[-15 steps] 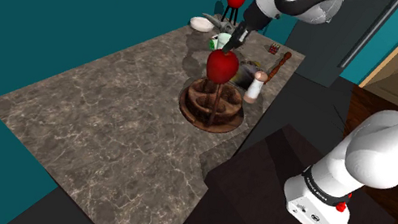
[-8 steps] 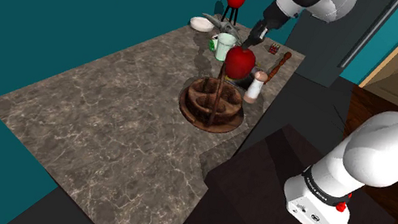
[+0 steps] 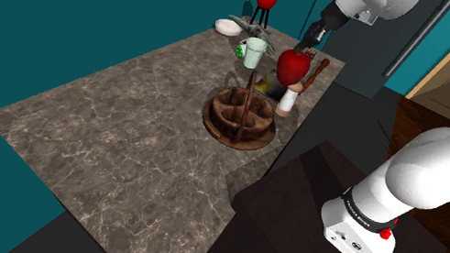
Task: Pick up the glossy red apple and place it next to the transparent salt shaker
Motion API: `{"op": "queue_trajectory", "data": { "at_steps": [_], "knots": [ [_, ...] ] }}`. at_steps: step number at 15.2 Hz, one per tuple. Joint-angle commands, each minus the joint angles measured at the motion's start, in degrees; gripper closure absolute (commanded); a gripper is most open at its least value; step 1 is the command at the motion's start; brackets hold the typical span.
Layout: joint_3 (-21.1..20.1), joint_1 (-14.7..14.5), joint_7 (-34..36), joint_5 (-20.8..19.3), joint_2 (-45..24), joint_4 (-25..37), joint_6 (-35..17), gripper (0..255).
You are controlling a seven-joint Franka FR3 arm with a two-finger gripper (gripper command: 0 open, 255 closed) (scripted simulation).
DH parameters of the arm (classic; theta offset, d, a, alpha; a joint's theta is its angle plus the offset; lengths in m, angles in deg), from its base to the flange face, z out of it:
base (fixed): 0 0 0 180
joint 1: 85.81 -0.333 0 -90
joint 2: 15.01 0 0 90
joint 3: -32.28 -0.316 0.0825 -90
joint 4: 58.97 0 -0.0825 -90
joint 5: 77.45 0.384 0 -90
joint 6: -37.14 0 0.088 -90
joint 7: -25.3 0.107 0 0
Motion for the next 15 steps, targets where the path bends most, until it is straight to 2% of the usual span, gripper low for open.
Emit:
{"op": "queue_trajectory", "data": {
  "at_steps": [1, 8, 15],
  "knots": [
    [2.6, 0.7, -3.3, 0.2, -1.5, 2.0, 1.4, 255],
    [11.2, 2.3, -14.5, 2.9, -8.9, 10.7, 6.6, 255],
    [18.9, 4.8, -26.4, 9.5, -20.3, 22.8, 13.9, 255]
  ]
}}
